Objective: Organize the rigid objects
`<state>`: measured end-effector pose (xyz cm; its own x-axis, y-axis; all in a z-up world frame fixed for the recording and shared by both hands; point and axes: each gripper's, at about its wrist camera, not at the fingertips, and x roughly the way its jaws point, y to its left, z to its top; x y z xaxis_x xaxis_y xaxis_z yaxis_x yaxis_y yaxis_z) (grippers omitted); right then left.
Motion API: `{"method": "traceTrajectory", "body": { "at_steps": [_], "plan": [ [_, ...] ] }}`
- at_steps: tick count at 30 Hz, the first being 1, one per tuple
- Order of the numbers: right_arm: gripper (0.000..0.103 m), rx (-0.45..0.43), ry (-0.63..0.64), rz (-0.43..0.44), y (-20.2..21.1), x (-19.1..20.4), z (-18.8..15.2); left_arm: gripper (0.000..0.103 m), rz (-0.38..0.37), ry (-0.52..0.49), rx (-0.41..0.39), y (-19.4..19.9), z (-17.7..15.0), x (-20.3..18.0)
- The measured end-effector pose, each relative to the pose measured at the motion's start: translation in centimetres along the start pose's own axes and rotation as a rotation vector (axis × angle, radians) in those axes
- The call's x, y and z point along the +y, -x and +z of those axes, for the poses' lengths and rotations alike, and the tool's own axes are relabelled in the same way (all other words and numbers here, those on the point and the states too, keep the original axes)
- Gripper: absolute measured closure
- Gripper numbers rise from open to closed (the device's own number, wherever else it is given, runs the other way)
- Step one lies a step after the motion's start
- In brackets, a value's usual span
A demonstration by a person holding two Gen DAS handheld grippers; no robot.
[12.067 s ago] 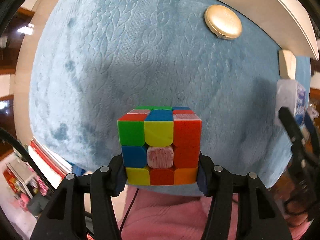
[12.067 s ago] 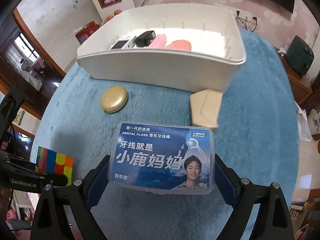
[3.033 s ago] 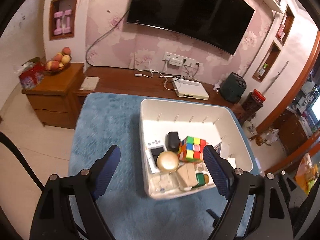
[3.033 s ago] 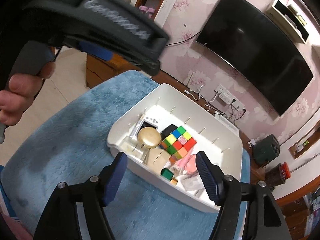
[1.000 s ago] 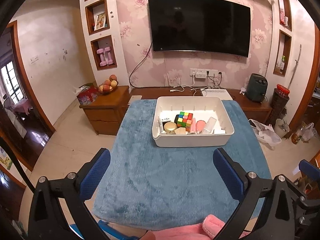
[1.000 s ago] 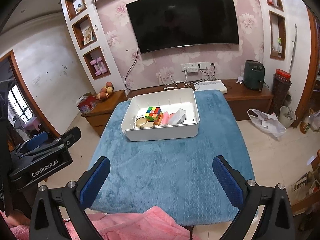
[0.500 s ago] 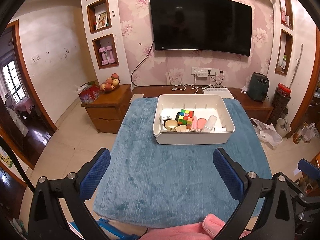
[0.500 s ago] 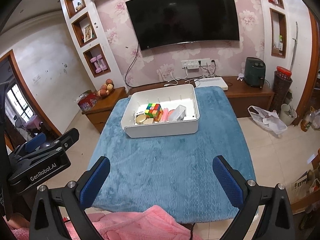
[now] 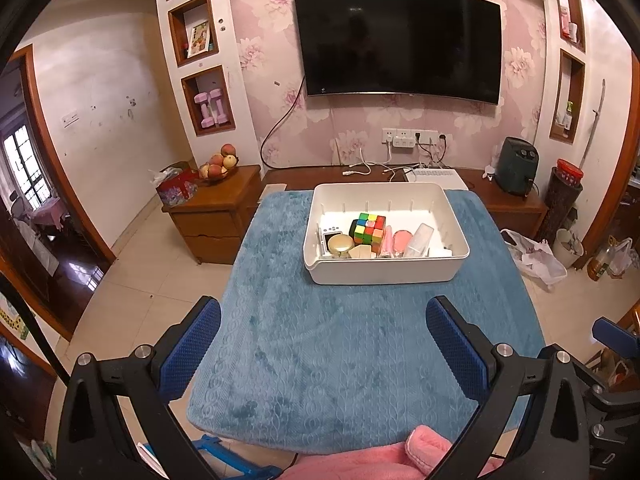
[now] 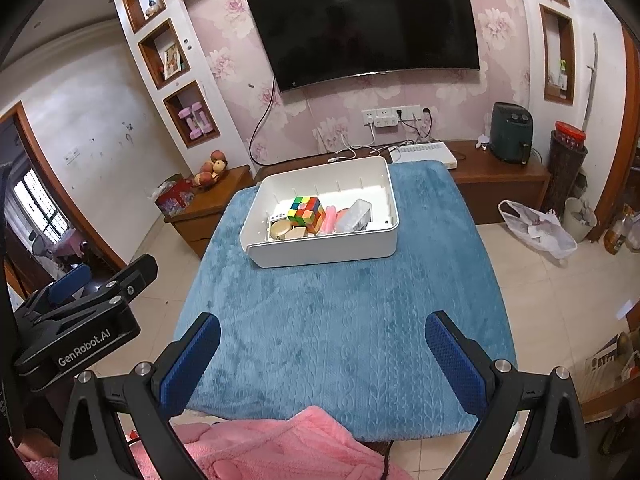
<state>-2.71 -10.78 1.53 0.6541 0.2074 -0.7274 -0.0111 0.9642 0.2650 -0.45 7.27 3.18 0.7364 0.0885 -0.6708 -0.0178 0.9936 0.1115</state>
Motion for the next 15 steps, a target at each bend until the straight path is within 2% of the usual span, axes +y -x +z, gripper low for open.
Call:
{"method": "traceTrajectory", "body": {
  "at_steps": [10, 15],
  "plan": [
    [0.0, 0.029, -0.015, 0.001, -0.4, -0.2, 0.0, 0.001, 0.002, -0.018, 0.028, -0.1, 0.2, -0.6],
    [0.0, 0.07, -0.019, 0.003, -1.1, -0.2, -0.3, 0.001, -0.002, -0.024, 0.06, -0.5, 0.0, -0.7]
  ]
}}
